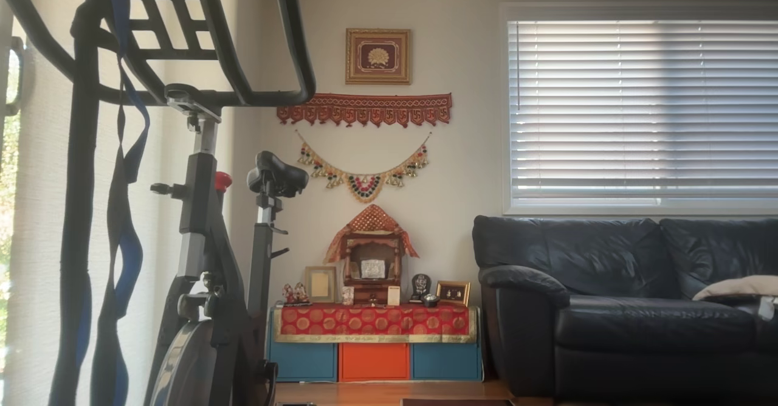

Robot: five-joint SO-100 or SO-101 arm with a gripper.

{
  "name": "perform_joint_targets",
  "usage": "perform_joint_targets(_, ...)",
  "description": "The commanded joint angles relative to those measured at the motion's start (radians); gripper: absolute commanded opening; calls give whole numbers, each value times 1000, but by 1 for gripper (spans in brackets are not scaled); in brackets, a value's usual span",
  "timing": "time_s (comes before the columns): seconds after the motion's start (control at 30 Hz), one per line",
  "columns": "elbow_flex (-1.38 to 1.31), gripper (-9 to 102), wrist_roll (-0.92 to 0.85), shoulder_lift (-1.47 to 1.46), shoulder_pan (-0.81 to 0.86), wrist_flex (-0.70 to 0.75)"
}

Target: Sort medicines into box.

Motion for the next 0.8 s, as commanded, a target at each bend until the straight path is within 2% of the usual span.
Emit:
perform_joint_targets(0.0,-51,22,-20,8,17,3)
perform_joint_targets(0.77,-80,26,-15,43,52,-8)
